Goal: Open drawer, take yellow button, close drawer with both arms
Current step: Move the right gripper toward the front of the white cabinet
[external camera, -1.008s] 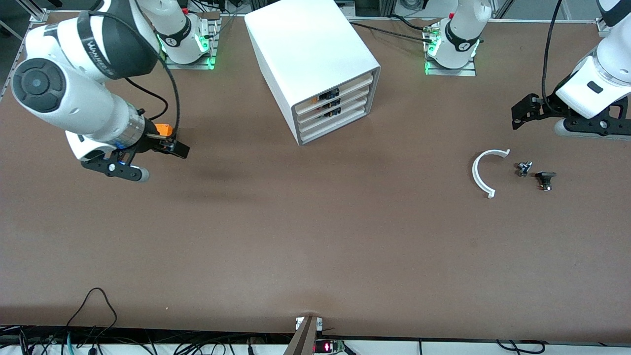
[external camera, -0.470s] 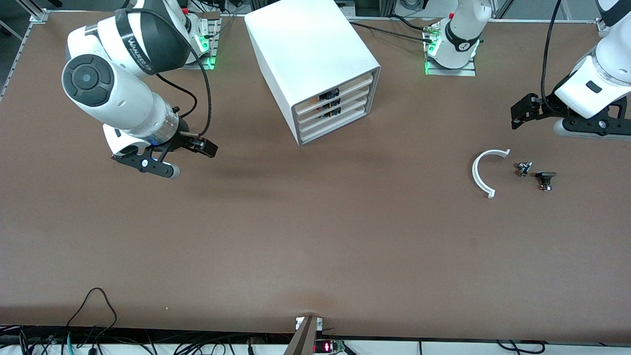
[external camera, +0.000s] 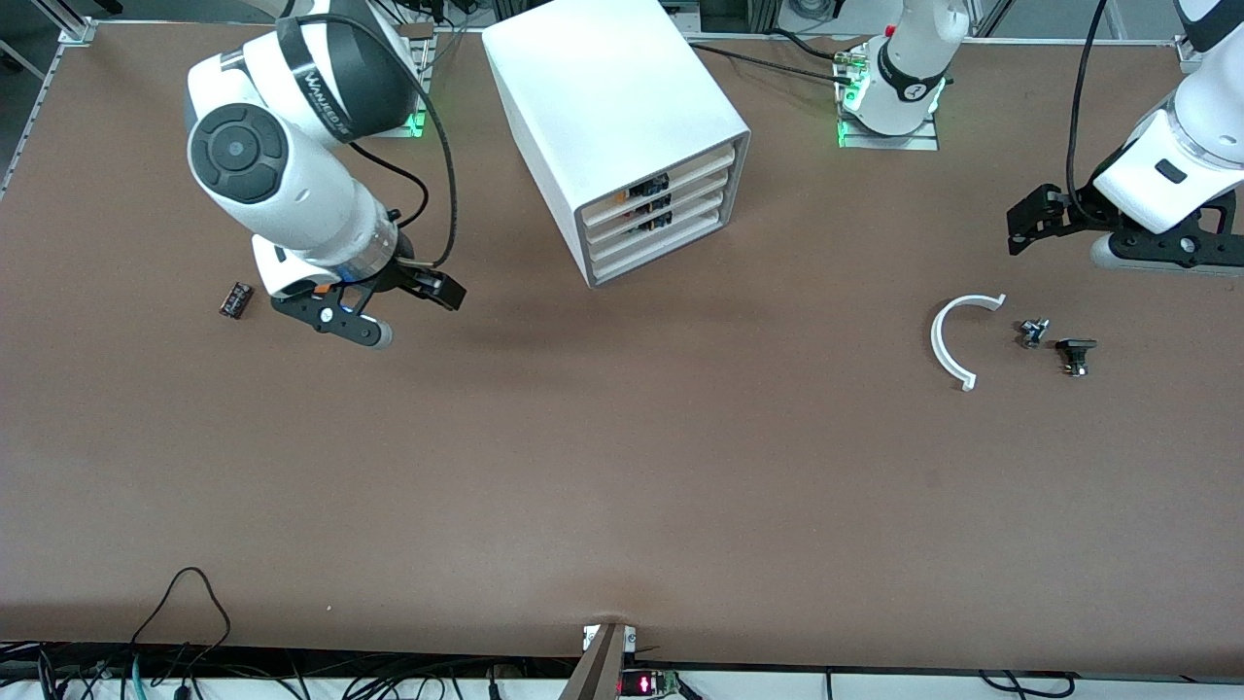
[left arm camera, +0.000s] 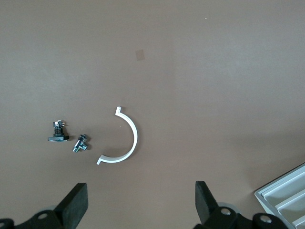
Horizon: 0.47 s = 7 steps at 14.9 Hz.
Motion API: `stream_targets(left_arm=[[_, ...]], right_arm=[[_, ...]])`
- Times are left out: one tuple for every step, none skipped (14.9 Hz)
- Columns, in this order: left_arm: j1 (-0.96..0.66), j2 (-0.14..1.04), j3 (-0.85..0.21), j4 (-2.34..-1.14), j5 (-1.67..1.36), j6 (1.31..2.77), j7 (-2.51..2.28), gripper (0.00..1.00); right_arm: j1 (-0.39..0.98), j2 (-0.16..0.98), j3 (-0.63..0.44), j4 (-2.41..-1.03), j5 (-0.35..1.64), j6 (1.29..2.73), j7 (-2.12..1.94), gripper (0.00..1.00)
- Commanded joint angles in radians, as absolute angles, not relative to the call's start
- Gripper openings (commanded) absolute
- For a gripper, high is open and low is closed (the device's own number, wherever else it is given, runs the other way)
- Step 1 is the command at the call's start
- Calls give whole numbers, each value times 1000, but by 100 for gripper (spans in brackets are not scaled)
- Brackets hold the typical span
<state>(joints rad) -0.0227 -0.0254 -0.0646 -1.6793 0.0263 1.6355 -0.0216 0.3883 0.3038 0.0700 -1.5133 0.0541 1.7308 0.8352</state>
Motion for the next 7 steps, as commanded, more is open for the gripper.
stream_targets(left_arm=[[-21, -31, -66, -1667, 15, 1617, -12, 99], [-23, -31, -67, -1667, 15, 1617, -14, 99], [-23, -31, -67, -1667, 15, 1617, -12, 99], [-23, -31, -69, -1667, 14, 1617, -14, 99], [-21, -31, -75, -1667, 14, 1617, -12, 99], [-21, -31, -75, -1667, 14, 1617, -12, 99], [-20, -31, -75, -1667, 14, 1615, -12, 99]], right_arm=[[423, 362, 66, -1433, 67, 1724, 905, 100], [432, 374, 66, -1416, 67, 1726, 920, 100], [445, 386, 66, -1402, 66, 1724, 936, 100], [451, 397, 66, -1387, 67, 1726, 949, 100], [459, 409, 66, -1373, 66, 1726, 962, 100], [466, 419, 66, -1361, 66, 1726, 969, 100], [472, 429, 66, -1348, 66, 1729, 977, 100]])
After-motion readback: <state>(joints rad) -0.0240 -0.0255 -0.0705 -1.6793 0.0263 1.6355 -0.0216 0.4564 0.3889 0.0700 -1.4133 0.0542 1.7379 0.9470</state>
